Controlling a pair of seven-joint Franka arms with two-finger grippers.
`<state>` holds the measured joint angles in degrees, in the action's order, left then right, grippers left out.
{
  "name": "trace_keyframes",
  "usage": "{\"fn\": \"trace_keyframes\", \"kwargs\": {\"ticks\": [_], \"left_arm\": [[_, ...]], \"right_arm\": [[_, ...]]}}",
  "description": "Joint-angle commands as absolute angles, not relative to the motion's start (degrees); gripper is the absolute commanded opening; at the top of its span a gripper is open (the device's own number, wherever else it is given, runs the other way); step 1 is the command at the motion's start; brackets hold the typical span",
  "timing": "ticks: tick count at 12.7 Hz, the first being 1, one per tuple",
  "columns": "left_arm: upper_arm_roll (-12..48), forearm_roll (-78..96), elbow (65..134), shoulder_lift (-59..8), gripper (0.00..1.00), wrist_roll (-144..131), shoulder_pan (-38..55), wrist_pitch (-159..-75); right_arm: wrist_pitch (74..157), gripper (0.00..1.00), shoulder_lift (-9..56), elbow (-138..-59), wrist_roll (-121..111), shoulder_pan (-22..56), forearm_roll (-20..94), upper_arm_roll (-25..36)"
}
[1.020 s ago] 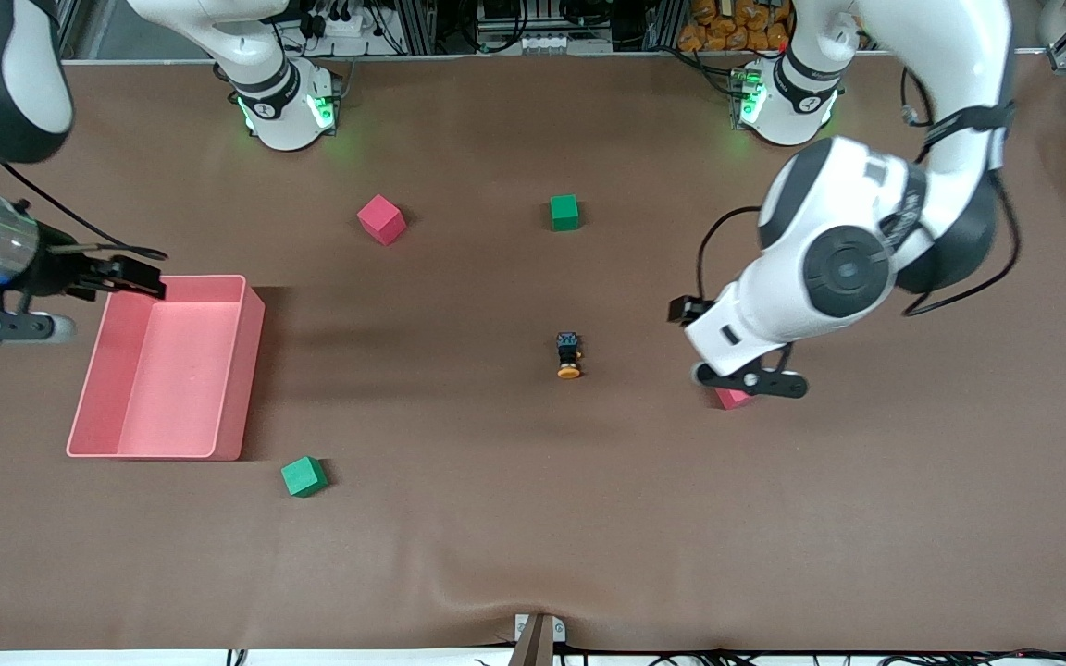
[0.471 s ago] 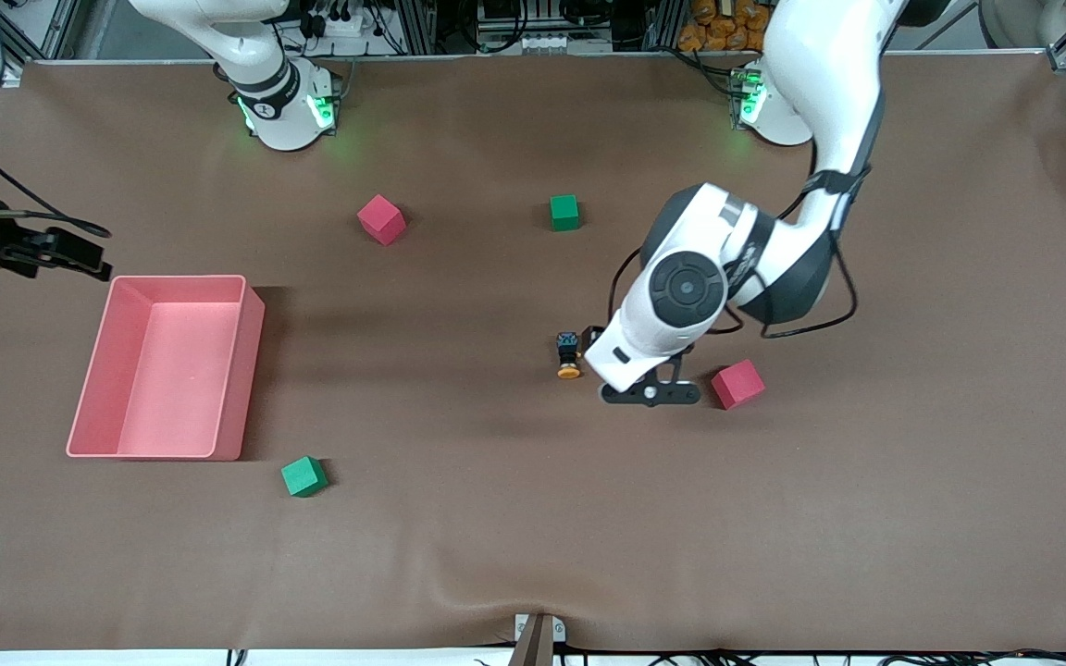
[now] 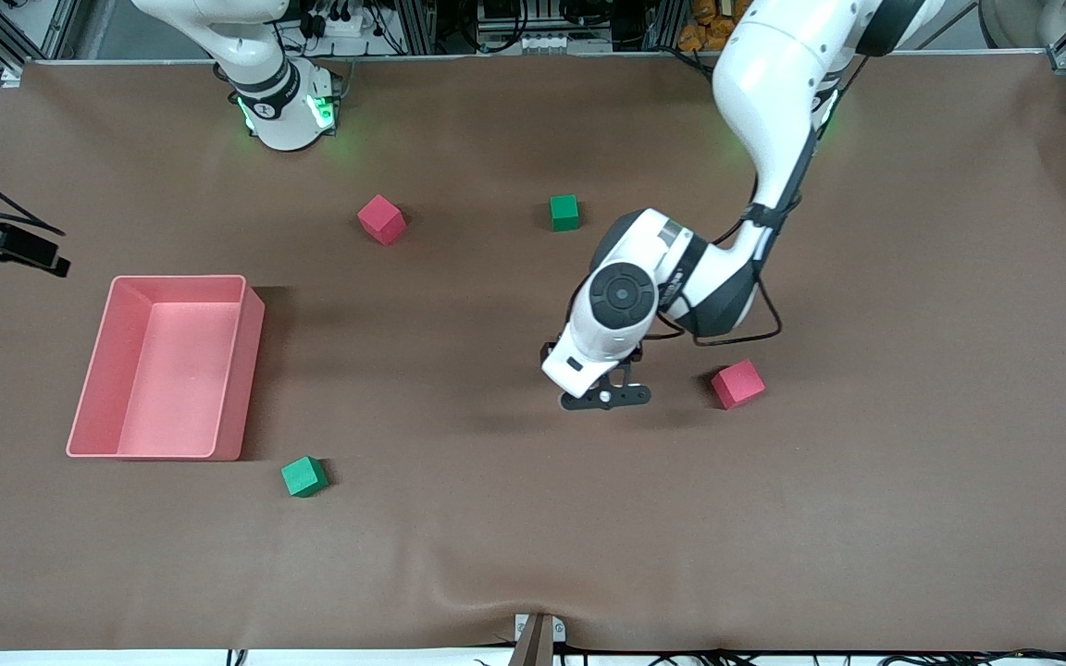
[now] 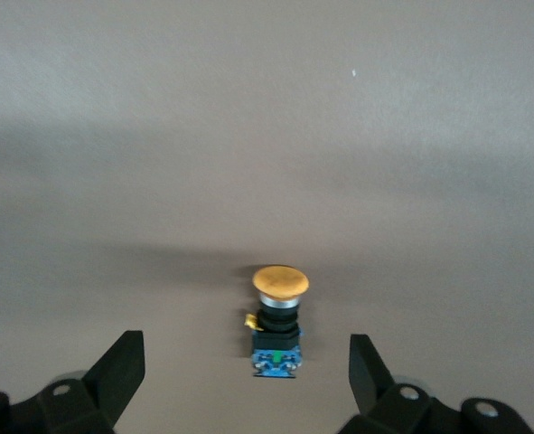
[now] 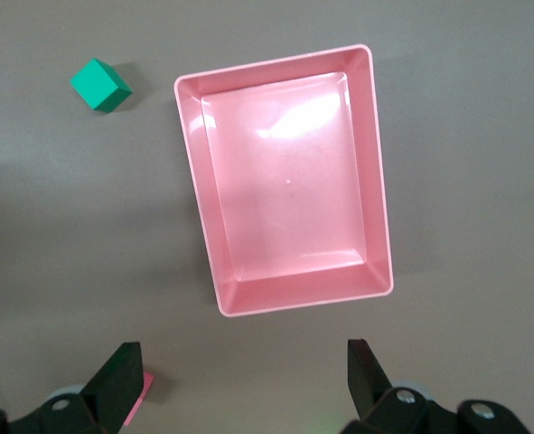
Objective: Place and upright button with both arms
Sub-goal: 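Grasp the lying button's base with the left gripper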
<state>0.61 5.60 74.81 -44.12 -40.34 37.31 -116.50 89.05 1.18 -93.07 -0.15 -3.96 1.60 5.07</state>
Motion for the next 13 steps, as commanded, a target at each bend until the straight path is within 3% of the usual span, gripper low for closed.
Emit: {"fn": "trace_keyframes", "kwargs": {"ticks": [1, 4, 13], "left_arm": [[-0.1, 5.5, 73.0, -46.7, 1.0, -42.3, 38.7, -117.7], [-0.1, 5.5, 73.2, -49.5, 1.0, -43.0, 39.7, -122.3], [-0.2, 4.0, 75.8, -49.8, 0.97, -45.4, 41.6, -122.3]], "right_arm": [[85.9, 1.0, 0.5, -90.1, -0.4, -4.7, 1.7, 4.2], [86.0, 1.0, 0.8, -89.8, -0.2, -3.9, 1.9, 3.9], [87.8, 1.0, 0.7, -87.9, -0.1, -3.7, 2.6, 4.3]]}}
